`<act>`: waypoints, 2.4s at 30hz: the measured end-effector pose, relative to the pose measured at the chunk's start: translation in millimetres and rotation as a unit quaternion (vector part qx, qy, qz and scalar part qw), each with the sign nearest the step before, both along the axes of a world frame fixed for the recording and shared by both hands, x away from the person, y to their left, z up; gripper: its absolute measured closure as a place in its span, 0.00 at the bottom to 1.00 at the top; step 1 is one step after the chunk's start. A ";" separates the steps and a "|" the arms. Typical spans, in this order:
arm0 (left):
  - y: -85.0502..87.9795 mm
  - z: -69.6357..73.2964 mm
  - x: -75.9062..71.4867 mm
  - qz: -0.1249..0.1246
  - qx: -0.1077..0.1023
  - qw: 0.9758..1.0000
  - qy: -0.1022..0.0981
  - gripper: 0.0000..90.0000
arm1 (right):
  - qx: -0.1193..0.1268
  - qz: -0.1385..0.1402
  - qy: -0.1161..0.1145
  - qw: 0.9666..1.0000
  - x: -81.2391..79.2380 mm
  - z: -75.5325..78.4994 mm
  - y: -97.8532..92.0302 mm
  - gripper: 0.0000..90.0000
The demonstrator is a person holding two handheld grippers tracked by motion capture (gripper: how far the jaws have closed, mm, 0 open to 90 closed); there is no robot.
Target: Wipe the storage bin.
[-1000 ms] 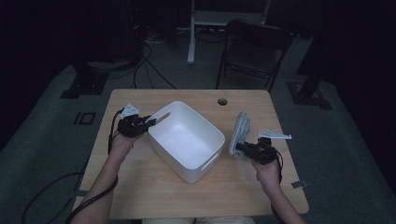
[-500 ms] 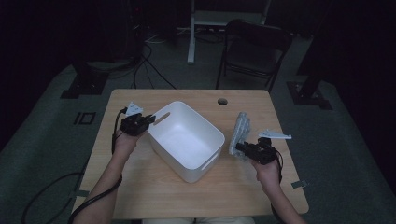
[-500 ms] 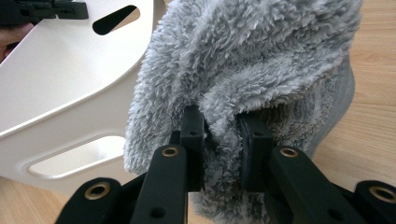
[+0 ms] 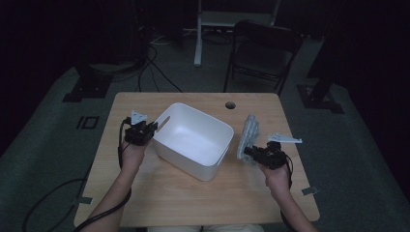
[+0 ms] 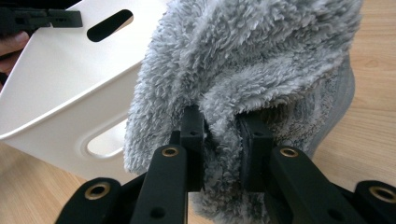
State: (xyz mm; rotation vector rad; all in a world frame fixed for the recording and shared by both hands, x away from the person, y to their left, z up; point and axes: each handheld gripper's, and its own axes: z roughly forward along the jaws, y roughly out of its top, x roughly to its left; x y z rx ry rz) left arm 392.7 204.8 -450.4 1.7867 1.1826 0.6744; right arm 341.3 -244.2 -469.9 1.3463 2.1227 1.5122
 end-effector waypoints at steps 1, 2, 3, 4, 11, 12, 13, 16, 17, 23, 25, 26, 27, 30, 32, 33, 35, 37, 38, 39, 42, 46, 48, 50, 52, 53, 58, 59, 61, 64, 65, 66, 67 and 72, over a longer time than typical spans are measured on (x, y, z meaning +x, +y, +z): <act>0.0 0.0 0.0 0.000 0.000 1.000 0.000 0.92 | 0.000 0.000 0.000 1.000 0.0 0.0 0.0 0.84; 1.6 -2.6 -3.2 -0.009 0.001 1.000 -0.017 0.92 | 0.001 0.001 -0.001 1.000 0.2 0.9 0.7 0.84; 3.0 -3.5 -4.2 -0.016 -0.002 1.000 -0.021 0.91 | 0.002 0.003 -0.006 1.000 0.8 3.9 3.0 0.84; 4.3 -4.4 -5.3 -0.022 -0.003 0.999 -0.028 0.90 | 0.004 0.005 -0.008 1.000 1.3 5.8 4.3 0.84; 2.4 -4.9 -6.5 -0.024 0.019 0.999 -0.043 0.91 | 0.010 0.025 -0.031 0.999 6.1 20.7 24.2 0.84; 2.5 -5.2 -6.5 -0.025 0.017 0.999 -0.044 0.91 | 0.006 0.028 -0.032 0.999 7.2 20.4 28.1 0.84; 2.8 -5.8 -6.2 -0.026 0.012 0.999 -0.045 0.91 | 0.000 0.030 -0.029 0.999 8.6 18.4 32.5 0.84; 4.8 -6.7 -4.7 -0.033 -0.006 0.999 -0.041 0.91 | 0.002 0.030 -0.029 0.999 11.7 14.0 35.5 0.84; 5.3 -6.8 -4.4 -0.035 -0.008 0.999 -0.040 0.91 | 0.000 0.028 -0.031 0.999 11.6 13.6 35.5 0.84; 8.5 -7.1 -4.2 -0.057 -0.011 0.998 -0.040 0.90 | -0.016 0.017 -0.039 0.999 9.5 11.3 38.6 0.84; 9.4 -7.2 -5.1 -0.062 -0.008 0.997 -0.041 0.90 | -0.020 0.015 -0.040 0.999 9.4 11.0 38.5 0.84; 9.6 -7.2 -5.3 -0.062 -0.009 0.997 -0.041 0.90 | -0.021 0.015 -0.039 0.999 9.7 10.0 38.5 0.84; 9.7 -7.2 -5.1 -0.062 -0.011 0.997 -0.040 0.90 | -0.021 0.014 -0.037 0.999 10.2 8.6 38.4 0.84; 8.6 -6.9 -4.3 -0.060 -0.010 0.997 -0.040 0.90 | -0.037 0.012 -0.024 0.999 13.0 1.8 41.3 0.84; 8.0 -6.9 -3.9 -0.059 -0.010 0.997 -0.040 0.90 | -0.039 0.015 -0.009 0.999 16.1 -7.2 42.5 0.84; 8.0 -7.1 -3.7 -0.059 -0.011 0.997 -0.040 0.90 | -0.037 0.015 -0.003 0.999 17.1 -10.2 42.3 0.84; 7.9 -7.3 -3.4 -0.059 -0.012 0.997 -0.040 0.90 | -0.035 0.017 0.010 0.999 20.3 -17.9 41.4 0.84; 7.3 -7.3 -3.3 -0.058 -0.010 0.997 -0.041 0.90 | -0.049 0.018 0.016 0.998 23.1 -24.5 43.6 0.84; 7.0 -7.4 -3.2 -0.057 -0.010 0.998 -0.040 0.90 | -0.048 0.019 0.021 0.998 23.9 -27.0 44.1 0.84; 6.9 -7.4 -3.2 -0.057 -0.009 0.998 -0.041 0.90 | -0.047 0.019 0.025 0.998 25.1 -30.4 44.1 0.84; 6.4 -7.5 -3.0 -0.055 -0.009 0.998 -0.041 0.91 | -0.063 0.021 0.040 0.997 28.5 -38.8 46.1 0.84; 5.7 -7.4 -2.8 -0.052 -0.008 0.998 -0.040 0.91 | -0.094 0.023 0.071 0.993 34.1 -62.6 52.7 0.84; 5.5 -7.1 -2.7 -0.048 -0.007 0.998 -0.039 0.91 | -0.092 0.025 0.084 0.992 37.2 -70.9 53.1 0.84; 4.9 -6.8 -2.5 -0.043 -0.005 0.998 -0.039 0.91 | -0.095 0.025 0.088 0.991 37.8 -68.2 52.4 0.84; 3.7 -6.4 -2.6 -0.037 -0.002 0.999 -0.038 0.92 | -0.087 0.025 0.083 0.992 35.7 -63.2 50.1 0.84; 2.7 -6.2 -2.6 -0.033 0.002 0.999 -0.039 0.92 | -0.078 0.024 0.079 0.994 33.9 -59.2 47.5 0.84; -0.4 -6.2 -2.6 -0.021 0.007 0.999 -0.040 0.94 | -0.029 0.029 0.030 0.999 11.5 -24.8 33.5 0.84; -0.8 -6.3 -2.3 -0.021 0.007 0.999 -0.040 0.94 | -0.017 0.032 0.020 0.999 4.9 -16.9 30.8 0.84; -1.1 -6.3 -1.9 -0.021 0.007 0.999 -0.040 0.94 | 0.003 0.041 -0.006 0.999 -9.2 -0.7 26.3 0.84; -1.1 -6.4 -1.9 -0.024 0.007 0.999 -0.039 0.94 | 0.021 0.056 -0.032 0.998 -22.6 13.0 27.7 0.84; -1.1 -6.4 -1.9 -0.025 0.007 0.999 -0.039 0.94 | 0.013 0.059 -0.037 0.998 -24.3 14.2 31.3 0.84; -1.6 -6.5 -1.8 -0.026 0.006 0.999 -0.040 0.94 | 0.006 0.059 -0.038 0.998 -24.3 13.6 34.6 0.84; -1.4 -6.5 -1.6 -0.027 0.006 0.999 -0.039 0.94 | -0.008 0.061 -0.036 0.997 -21.7 9.6 41.6 0.84; -0.4 -6.9 -1.2 -0.034 0.002 0.999 -0.039 0.94 | -0.028 0.051 -0.039 0.998 -16.7 0.2 50.2 0.84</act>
